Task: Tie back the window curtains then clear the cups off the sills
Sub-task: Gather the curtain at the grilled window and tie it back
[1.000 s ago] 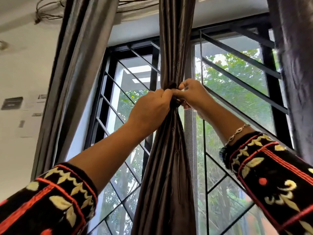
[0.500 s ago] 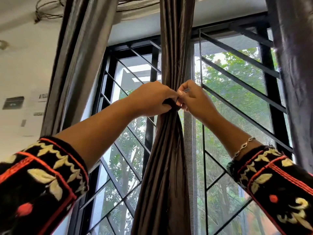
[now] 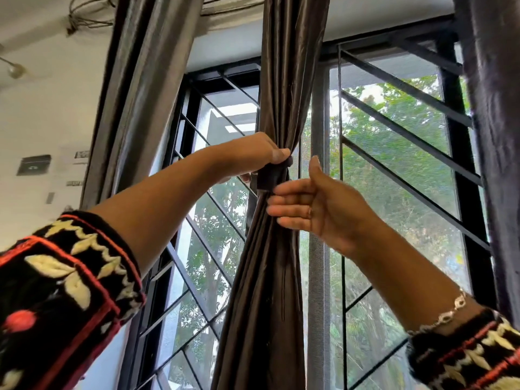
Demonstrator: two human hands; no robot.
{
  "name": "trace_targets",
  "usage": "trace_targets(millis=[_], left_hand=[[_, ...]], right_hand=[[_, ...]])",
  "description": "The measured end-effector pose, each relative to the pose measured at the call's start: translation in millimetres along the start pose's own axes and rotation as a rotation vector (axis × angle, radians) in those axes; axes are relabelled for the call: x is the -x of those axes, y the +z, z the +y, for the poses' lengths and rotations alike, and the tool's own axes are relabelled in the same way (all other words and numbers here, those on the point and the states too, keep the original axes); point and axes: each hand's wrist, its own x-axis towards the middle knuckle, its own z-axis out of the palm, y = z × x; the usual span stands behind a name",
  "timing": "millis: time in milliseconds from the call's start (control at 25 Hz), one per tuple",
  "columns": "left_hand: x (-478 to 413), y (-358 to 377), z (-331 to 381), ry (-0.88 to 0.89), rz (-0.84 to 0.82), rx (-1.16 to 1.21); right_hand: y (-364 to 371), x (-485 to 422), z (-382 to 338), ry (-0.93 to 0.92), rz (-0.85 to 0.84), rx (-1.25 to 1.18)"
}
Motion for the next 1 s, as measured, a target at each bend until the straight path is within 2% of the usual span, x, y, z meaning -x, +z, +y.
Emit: trace_targets(millis=[80, 200, 400, 480, 560, 640, 760, 1000], left_hand=[[-1.6, 4.8, 1.8, -0.011, 0.003, 0.004], [-2.5, 14.1, -2.2, -0.013, -0.001, 0.047], [-7.1, 14.6, -6.1, 0.054, -0.015, 0.094], [-7.9, 22.4, -10.1, 0.169, 0.101, 0.151], [-8.1, 31.4, -16.5, 0.243, 0.254, 0.341], [-10.0, 35.0, -20.8, 0.266, 0.348, 0.525], [-12.7, 37.4, -19.9, 0.244, 0.421, 0.68], [-12.9, 27.1, -31.8, 0.171, 0.483, 0.655]], right_hand=[[1.9, -4.8, 2.8, 0.082, -0.077, -0.119], [6.4, -11.9, 3.5, 0.106, -0.066, -0.171], [4.8, -21.5, 6.9, 0.013, 0.203, -0.128], [-2.3, -22.8, 3.4, -0.045, 0.265, -0.03], [-8.3, -22.8, -0.4, -0.11, 0.271, 0.128], [-12.7, -23.9, -5.1, -0.172, 0.267, 0.298], [-22.7, -25.1, -13.6, -0.23, 0.282, 0.467], [-51.3, -24.2, -23.2, -0.212, 0.31, 0.54]])
